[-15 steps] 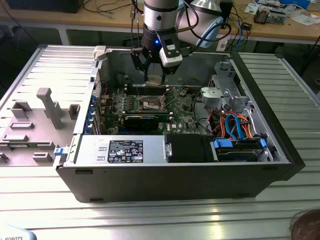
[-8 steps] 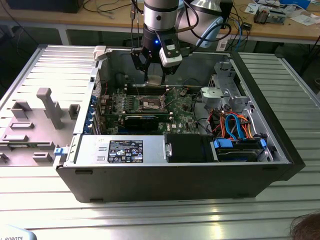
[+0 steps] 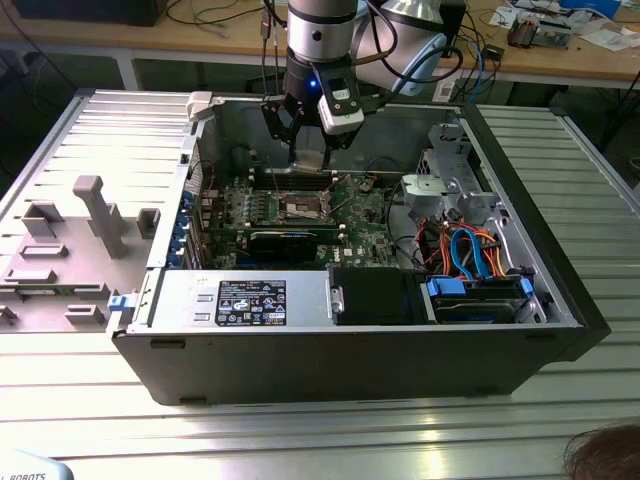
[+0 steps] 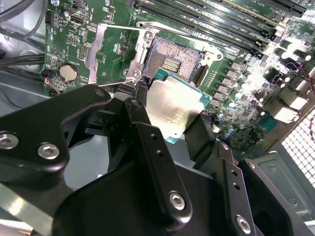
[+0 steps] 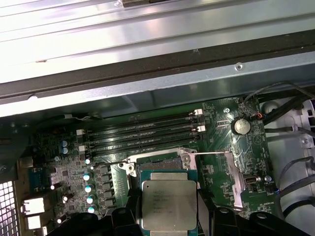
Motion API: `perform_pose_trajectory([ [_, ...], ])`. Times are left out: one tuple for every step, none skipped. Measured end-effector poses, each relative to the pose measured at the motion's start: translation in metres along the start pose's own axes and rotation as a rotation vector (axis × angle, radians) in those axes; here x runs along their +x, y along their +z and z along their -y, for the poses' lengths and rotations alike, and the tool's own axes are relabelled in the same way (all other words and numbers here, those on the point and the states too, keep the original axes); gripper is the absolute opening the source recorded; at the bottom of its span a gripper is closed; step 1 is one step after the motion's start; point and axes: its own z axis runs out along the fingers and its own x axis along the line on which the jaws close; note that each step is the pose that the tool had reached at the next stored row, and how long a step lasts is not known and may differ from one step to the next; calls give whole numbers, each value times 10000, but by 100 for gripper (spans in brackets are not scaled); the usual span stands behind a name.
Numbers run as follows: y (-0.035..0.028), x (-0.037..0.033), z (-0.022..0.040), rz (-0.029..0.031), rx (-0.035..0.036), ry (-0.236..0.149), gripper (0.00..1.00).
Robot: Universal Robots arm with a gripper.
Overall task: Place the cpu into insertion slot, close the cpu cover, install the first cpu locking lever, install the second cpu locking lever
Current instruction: 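Place the cpu into insertion slot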
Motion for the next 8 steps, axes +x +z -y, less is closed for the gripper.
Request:
perform_pose_trajectory([
  [0,0,0,2,-1,20,55],
  [0,0,0,3,-1,45,55],
  [0,0,0,4,-1,64,55],
  [0,0,0,5,-1,75,55],
  [0,0,0,6,-2,89,55],
  [0,0,0,7,-2,100,55],
  [0,0,0,7,-2,111,55],
  [0,0,0,8,-2,125,55],
])
